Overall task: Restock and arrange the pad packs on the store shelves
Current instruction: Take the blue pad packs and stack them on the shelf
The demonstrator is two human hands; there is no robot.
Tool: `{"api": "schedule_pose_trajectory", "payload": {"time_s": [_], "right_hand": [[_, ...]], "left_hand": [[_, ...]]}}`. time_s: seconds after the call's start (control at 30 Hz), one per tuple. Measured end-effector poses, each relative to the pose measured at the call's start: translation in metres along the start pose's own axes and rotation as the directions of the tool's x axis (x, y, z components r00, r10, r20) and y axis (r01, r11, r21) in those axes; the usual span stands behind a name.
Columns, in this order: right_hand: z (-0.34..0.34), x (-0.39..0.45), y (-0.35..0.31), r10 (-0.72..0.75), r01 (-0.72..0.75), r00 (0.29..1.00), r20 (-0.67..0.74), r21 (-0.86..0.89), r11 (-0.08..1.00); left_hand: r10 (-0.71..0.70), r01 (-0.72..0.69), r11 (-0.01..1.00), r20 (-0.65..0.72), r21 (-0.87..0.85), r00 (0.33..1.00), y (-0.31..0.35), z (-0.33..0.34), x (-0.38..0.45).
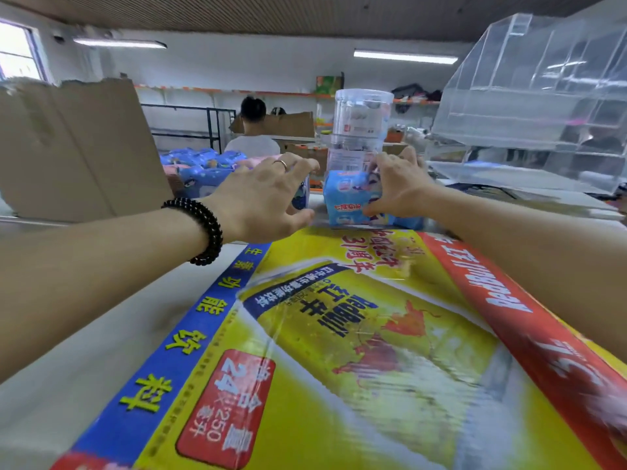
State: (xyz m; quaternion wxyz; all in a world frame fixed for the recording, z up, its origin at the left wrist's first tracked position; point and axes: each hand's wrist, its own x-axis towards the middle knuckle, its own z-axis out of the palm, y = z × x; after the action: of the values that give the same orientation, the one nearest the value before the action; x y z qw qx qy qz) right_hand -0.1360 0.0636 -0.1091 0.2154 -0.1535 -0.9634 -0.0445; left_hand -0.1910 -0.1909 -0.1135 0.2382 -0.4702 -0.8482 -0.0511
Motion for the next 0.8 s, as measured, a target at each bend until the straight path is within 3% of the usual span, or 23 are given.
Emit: {"api": "schedule_pose_trajectory", "payload": {"time_s": [0.1, 0.27, 0.47, 0.53, 0.63, 0.8], "right_hand": [[-0.035, -0.024, 0.003, 0.008, -0.001, 0.998, -0.065, 0.110, 0.994], [-0.097, -0.081, 0.014, 0.014, -0.002, 0.999, -0.041, 0.277, 0.961], [-0.145, -0.171, 0.033, -0.055, 0.094, 0.993, -0.100, 0.444, 0.891], [-0.159, -0.207, 0.041, -0.088, 0.116, 0.993, -0.079, 0.508, 0.854], [-0.174, -0.269, 0.057, -0.121, 0.127, 0.991, -0.049, 0.588, 0.799], [-0.191, -0.356, 0.074, -0.216, 0.143, 0.975, 0.057, 0.581, 0.801]], "left_hand": [[-0.006, 0.006, 0.996, -0.001, -0.094, 1.000, 0.006, -0.012, -0.003], [0.008, 0.002, 0.968, 0.041, -0.251, 0.999, 0.028, -0.047, -0.014], [0.050, -0.029, 0.894, 0.034, -0.448, 0.998, 0.100, -0.088, -0.046], [0.030, 0.007, 0.775, 0.048, -0.631, 0.998, 0.134, -0.091, -0.058], [0.039, -0.070, 0.477, -0.058, -0.876, 0.998, 0.187, -0.085, -0.086], [-0.060, -0.151, 0.399, -0.190, -0.904, 0.980, 0.275, -0.090, -0.162]]}}
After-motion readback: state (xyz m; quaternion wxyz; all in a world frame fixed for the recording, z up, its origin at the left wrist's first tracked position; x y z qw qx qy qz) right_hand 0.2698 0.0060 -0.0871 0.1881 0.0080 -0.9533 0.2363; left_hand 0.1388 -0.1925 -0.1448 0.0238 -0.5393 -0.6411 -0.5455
